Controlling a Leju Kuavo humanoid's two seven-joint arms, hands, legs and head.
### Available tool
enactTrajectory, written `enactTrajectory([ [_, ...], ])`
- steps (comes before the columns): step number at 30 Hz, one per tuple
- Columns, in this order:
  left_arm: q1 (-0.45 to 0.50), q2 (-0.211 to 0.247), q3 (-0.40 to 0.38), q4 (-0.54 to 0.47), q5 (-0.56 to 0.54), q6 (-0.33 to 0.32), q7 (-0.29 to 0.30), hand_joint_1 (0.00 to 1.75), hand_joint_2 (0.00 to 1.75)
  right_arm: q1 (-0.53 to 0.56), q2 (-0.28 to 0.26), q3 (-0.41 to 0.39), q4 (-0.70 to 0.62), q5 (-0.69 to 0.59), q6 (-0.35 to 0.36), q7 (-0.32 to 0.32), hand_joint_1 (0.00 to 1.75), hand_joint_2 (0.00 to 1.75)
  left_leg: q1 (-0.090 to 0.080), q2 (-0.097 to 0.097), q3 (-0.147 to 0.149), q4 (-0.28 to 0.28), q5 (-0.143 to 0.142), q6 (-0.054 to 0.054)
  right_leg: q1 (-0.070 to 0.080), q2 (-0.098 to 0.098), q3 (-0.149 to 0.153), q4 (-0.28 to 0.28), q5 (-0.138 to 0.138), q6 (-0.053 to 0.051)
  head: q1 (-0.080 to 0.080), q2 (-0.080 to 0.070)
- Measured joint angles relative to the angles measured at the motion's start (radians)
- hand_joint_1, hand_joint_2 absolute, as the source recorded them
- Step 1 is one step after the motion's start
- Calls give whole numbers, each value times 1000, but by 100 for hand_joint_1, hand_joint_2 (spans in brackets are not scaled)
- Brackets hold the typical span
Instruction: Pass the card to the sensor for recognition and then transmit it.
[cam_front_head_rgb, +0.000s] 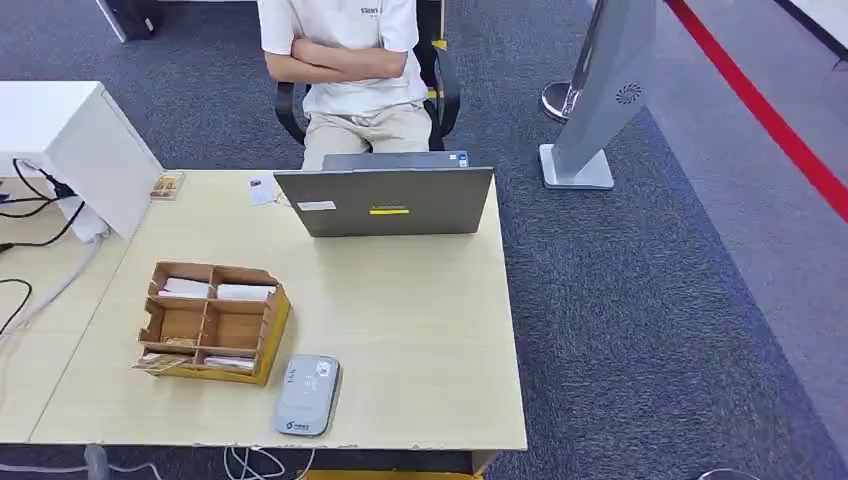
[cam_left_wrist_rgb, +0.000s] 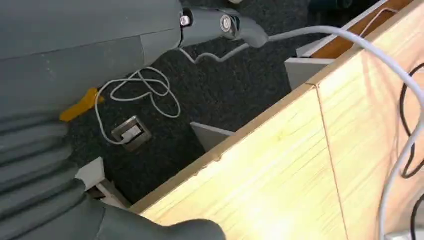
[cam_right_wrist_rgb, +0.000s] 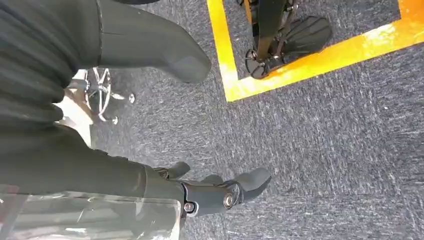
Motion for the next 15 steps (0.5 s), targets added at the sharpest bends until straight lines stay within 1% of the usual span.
enactTrajectory([
  [7, 3, -1, 14, -19, -10, 8, 3, 0, 0, -1, 5, -8, 2, 6, -1, 5, 0, 175, 0, 0, 0, 0, 0, 0, 0, 0, 0, 0, 0, 0, 0, 0],
  [13, 10, -3, 13, -77, -14, 40, -23, 0, 0, -1, 8, -11, 3, 7, -2, 7, 0, 175, 0, 0, 0, 0, 0, 0, 0, 0, 0, 0, 0, 0, 0, 0],
  [14, 11, -3, 13, -85, -14, 42, -24, 0, 175, -1, 9, -11, 3, 9, -2, 7, 0, 175, 0, 0, 0, 0, 0, 0, 0, 0, 0, 0, 0, 0, 0, 0],
  [15, 12, -3, 13, -93, -14, 42, -24, 0, 175, -1, 10, -12, 4, 9, -2, 7, 0, 175, 0, 0, 0, 0, 0, 0, 0, 0, 0, 0, 0, 0, 0, 0],
])
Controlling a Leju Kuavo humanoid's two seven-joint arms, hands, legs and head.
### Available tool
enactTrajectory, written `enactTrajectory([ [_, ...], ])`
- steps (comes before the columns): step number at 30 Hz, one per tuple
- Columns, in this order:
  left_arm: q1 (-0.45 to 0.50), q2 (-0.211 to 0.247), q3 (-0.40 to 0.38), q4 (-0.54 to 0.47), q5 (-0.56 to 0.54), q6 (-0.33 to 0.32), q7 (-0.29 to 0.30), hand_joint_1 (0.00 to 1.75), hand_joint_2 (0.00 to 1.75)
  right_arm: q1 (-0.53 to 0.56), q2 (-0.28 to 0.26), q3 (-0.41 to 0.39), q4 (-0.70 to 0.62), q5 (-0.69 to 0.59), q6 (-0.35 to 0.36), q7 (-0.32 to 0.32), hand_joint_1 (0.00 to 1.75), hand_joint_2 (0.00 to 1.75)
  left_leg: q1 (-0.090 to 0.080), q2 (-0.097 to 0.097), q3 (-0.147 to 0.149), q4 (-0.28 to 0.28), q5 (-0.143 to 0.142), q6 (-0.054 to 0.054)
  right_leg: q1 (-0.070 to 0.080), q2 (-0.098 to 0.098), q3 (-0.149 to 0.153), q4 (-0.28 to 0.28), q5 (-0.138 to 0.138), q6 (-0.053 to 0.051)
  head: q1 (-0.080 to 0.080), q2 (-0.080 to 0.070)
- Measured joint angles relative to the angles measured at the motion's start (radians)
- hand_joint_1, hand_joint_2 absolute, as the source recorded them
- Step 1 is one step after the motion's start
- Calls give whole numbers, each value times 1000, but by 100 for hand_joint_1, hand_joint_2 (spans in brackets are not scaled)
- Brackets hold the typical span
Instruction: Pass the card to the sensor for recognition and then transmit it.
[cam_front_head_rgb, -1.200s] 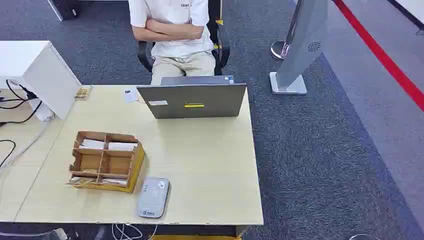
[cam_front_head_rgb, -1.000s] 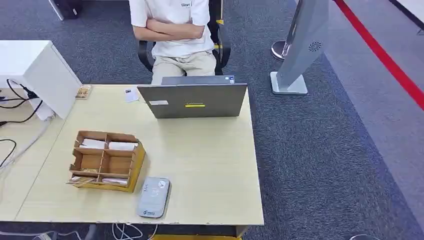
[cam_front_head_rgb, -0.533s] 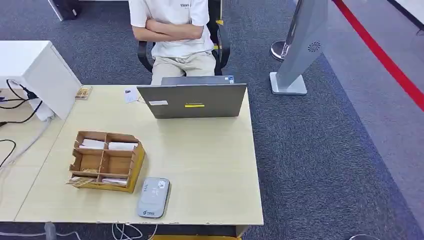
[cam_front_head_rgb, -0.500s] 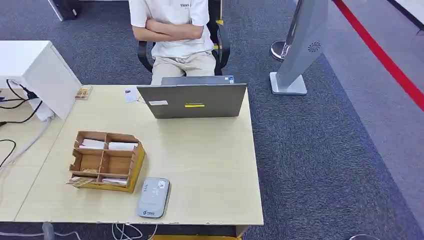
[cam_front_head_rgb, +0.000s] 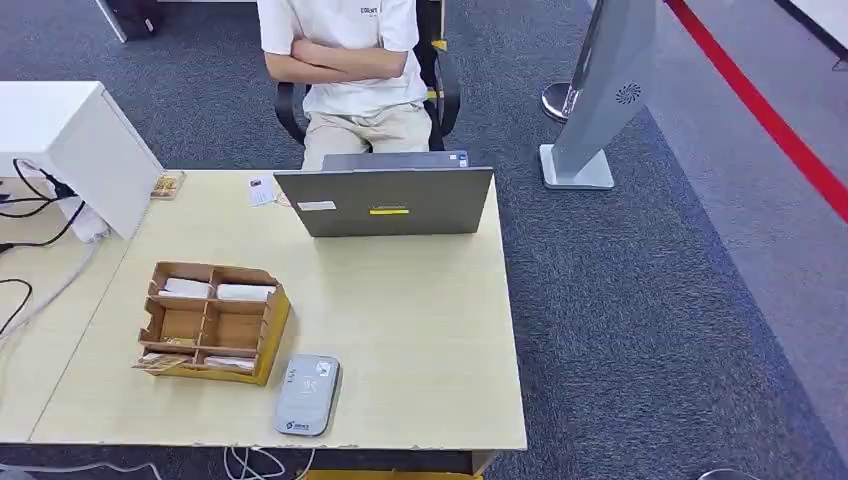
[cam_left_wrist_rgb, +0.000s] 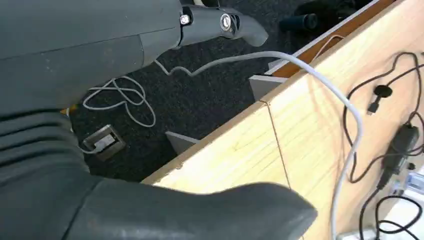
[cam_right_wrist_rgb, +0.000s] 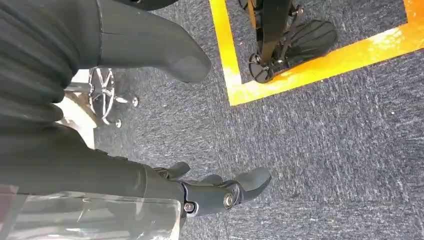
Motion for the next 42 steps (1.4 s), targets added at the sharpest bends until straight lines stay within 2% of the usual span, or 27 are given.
enactTrajectory([
  [5, 9, -1, -8, -53, 5, 0, -29, 0, 175, 0, 1, -2, 1, -1, 0, 0, 0, 175, 0, 0, 0, 0, 0, 0, 0, 0, 0, 0, 0, 0, 0, 0],
  [14, 44, -8, -80, -211, 10, 30, -53, 0, 175, 0, 6, -4, 1, -5, -3, -7, 0, 175, 0, 0, 0, 0, 0, 0, 0, 0, 0, 0, 0, 0, 0, 0],
  [17, 48, -10, -89, -247, 5, 21, -104, 0, 175, 0, 7, -5, 1, -3, -2, -7, 0, 175, 0, 0, 0, 0, 0, 0, 0, 0, 0, 0, 0, 0, 0, 0],
  [22, 53, -6, -133, -390, -76, 39, -225, 0, 175, 0, 8, -8, 2, 16, 1, -7, 0, 175, 0, 0, 0, 0, 0, 0, 0, 0, 0, 0, 0, 0, 0, 0],
  [26, 26, 7, -163, -472, -137, 51, -259, 0, 175, -1, 9, -8, 2, 30, 6, -7, 0, 175, 0, 0, 1, 0, 0, 0, 0, 0, 0, 0, 0, 0, 0, 0],
  [31, -68, 48, -185, -523, -310, 77, -266, 0, 175, -5, 10, -6, 2, 55, 12, -6, 0, 175, 0, 0, 1, 0, 1, 0, 0, 0, 0, 0, 1, -1, 0, 0],
  [37, -187, 121, -236, -523, -428, 146, -266, 0, 175, -14, 13, 2, 3, 73, 14, 8, 0, 175, 0, 0, 1, 0, 3, 0, 0, 0, 0, 0, 1, -1, 0, 0],
  [40, -247, 159, -254, -497, -505, 158, -263, 0, 175, -18, 15, 8, 3, 84, 16, 21, 0, 175, 0, 0, 1, 0, 3, 0, 0, 0, -1, 0, 1, -1, 0, 0],
  [42, -300, 193, -262, -448, -579, 158, -236, 0, 175, -23, 17, 10, 3, 93, 23, 26, 0, 175, 0, 0, 1, 0, 3, 0, 0, 0, 0, 0, 1, -1, 0, 0],
])
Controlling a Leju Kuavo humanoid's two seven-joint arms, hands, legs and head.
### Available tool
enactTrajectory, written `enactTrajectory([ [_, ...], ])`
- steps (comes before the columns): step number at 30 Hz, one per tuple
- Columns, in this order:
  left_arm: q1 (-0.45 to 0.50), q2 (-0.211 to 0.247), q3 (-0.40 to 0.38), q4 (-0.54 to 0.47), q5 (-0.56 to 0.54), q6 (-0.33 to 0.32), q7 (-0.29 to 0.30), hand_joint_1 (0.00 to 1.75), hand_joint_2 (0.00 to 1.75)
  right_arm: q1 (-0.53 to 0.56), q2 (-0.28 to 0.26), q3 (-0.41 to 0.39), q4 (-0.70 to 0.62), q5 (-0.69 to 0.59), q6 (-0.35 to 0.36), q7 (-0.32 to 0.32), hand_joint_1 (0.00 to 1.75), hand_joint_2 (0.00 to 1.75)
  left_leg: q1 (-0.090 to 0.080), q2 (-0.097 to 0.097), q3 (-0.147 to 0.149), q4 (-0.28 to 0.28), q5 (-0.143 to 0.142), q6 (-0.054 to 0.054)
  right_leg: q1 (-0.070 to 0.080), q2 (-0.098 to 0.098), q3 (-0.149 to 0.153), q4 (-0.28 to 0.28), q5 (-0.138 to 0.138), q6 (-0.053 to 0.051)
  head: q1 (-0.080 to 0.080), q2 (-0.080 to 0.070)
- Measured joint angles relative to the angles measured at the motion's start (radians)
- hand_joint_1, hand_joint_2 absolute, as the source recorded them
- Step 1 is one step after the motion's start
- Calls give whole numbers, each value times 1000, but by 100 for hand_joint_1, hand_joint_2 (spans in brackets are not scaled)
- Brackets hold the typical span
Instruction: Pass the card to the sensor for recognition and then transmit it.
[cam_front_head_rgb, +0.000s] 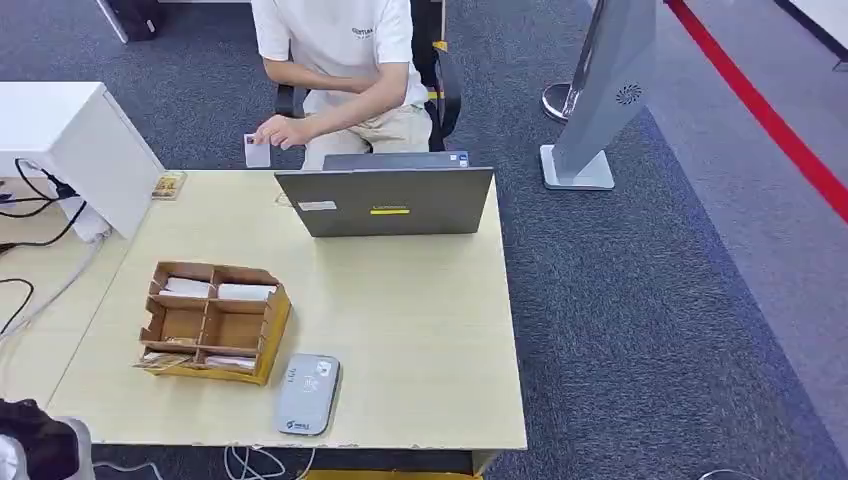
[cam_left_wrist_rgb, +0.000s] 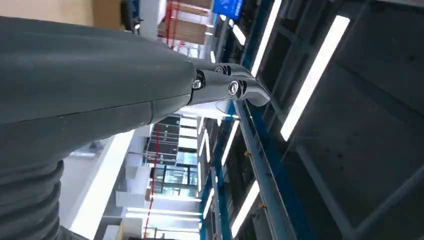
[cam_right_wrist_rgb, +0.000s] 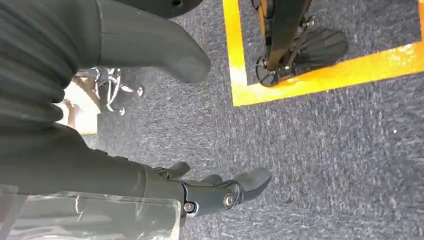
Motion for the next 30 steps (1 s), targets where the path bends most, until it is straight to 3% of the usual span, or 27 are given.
enactTrajectory([
  [4, -102, 75, -23, 126, -131, 0, 75, 0, 175, -7, 0, 16, 0, 15, 6, 14, 0, 175, 0, 0, 0, 0, 1, -1, 0, 0, 0, 0, 1, -1, 0, 0],
  [10, -196, 148, -42, 265, -193, 1, 118, 0, 175, -11, 0, 24, 0, 18, 11, 16, 0, 175, 0, 1, 0, 0, 1, -1, 0, 2, 0, 0, 1, -1, 0, 0],
  [18, -220, 180, -49, 315, -201, 2, 120, 0, 175, -11, 0, 30, 1, 18, 13, 16, 0, 175, 0, 2, 0, 0, 1, -1, 0, 2, -1, 0, 1, -1, 0, 0],
  [22, -234, 194, -58, 338, -226, -2, 155, 0, 175, -11, 0, 34, 1, 25, 13, 17, 0, 175, 0, 2, 0, 0, 1, -1, 0, 2, -1, 0, 1, -1, 0, 0],
  [25, -294, 225, -79, 418, -324, -35, 266, 0, 175, -13, 0, 42, 2, 36, 20, 32, 0, 175, 1, 1, 0, 0, 2, -1, 0, 1, -3, 0, 1, -1, 0, 0],
  [27, -377, 257, -104, 524, -410, -81, 356, 0, 175, -19, 0, 46, 2, 42, 24, 42, 0, 175, 1, 1, 0, 0, 3, -2, 1, 1, -4, 0, 3, -1, 1, 0],
  [30, -557, 315, -163, 773, -568, -224, 516, 0, 175, -30, 0, 55, 2, 55, 40, 63, 0, 175, 2, 1, -1, 0, 5, -2, 2, 2, -3, 1, 5, -2, 1, 0],
])
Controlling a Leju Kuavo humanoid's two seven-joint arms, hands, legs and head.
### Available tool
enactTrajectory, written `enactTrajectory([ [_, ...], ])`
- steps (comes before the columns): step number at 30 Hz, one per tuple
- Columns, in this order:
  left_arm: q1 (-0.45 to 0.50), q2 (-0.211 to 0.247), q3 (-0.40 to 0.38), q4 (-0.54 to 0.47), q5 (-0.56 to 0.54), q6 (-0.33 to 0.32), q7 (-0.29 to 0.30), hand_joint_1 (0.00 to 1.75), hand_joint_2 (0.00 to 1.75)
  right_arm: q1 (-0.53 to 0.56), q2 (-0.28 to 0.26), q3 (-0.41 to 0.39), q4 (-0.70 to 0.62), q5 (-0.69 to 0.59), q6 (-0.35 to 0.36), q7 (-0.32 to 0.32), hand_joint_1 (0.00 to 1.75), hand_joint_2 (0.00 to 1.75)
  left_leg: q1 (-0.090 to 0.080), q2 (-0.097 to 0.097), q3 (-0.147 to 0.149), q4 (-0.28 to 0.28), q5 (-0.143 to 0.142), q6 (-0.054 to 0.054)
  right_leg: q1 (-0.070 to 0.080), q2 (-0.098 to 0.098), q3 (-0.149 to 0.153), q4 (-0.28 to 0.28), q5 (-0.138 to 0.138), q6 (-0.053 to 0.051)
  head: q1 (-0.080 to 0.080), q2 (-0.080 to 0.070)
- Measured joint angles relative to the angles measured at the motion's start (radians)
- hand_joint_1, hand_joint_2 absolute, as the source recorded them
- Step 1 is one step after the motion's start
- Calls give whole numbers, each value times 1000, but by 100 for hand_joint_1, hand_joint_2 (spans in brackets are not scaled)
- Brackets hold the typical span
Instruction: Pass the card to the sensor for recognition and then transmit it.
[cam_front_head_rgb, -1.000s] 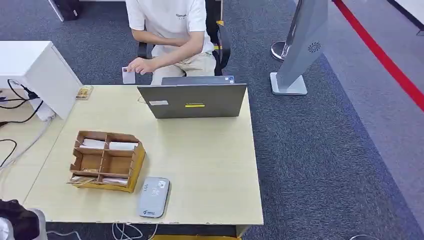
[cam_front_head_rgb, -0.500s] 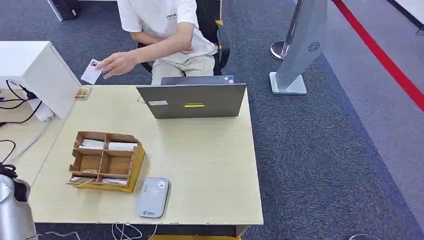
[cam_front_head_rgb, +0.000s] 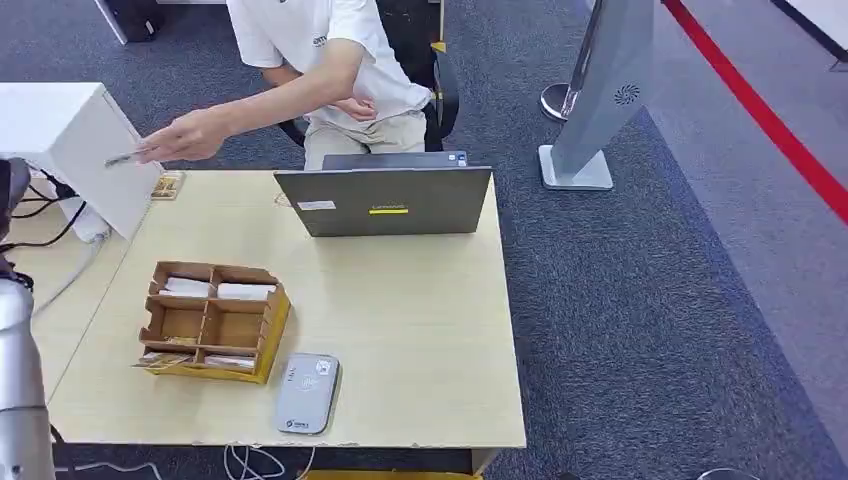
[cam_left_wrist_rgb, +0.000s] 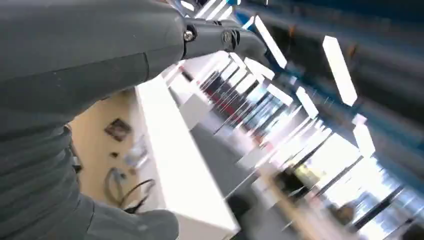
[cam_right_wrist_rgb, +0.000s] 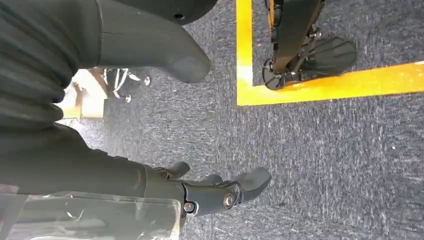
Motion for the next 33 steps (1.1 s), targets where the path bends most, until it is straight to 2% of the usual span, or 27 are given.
enactTrajectory([
  [2, -110, 32, -51, 156, -106, -54, 69, 0, 175, -8, 0, 10, 0, 4, 8, 7, 0, 175, 0, 4, -1, 0, 1, -1, 0, 4, -1, 1, 2, -1, 0, 0],
  [5, -223, 56, -114, 328, -218, -72, 117, 0, 175, -11, 0, 18, 0, 10, 17, 12, 0, 175, 0, 8, -1, 0, 1, -1, 0, 8, -2, 1, 3, -1, -1, 0],
  [10, -306, 64, -206, 485, -310, -62, 163, 0, 175, -11, 0, 29, 0, 13, 21, 19, 0, 175, 0, 6, -2, 0, 0, -1, 0, 7, -3, 1, 3, -1, 0, 0],
  [15, -324, 66, -224, 543, -335, -55, 165, 0, 175, -10, 0, 40, 0, 15, 22, 23, 0, 175, 0, 7, -2, 0, 0, -1, 0, 7, -3, 1, 3, -1, 0, 0],
  [24, -321, 70, -224, 568, -348, -37, 156, 0, 175, -10, 0, 44, 0, 15, 21, 24, 0, 175, 0, 5, -3, 0, 0, -1, 0, 6, -3, 1, 3, -1, 0, 0],
  [25, -321, 71, -224, 570, -348, -36, 156, 175, 175, -10, 0, 44, 0, 15, 21, 24, 0, 175, 0, 5, -3, 0, 0, -1, 0, 5, -3, 1, 3, -1, 0, 0],
  [33, -300, 76, -224, 572, -359, 4, 130, 175, 175, -10, 0, 46, 0, 15, 21, 23, 0, 175, 0, 4, -4, 0, 0, -1, 0, 5, -3, 1, 3, -1, 0, 0],
])
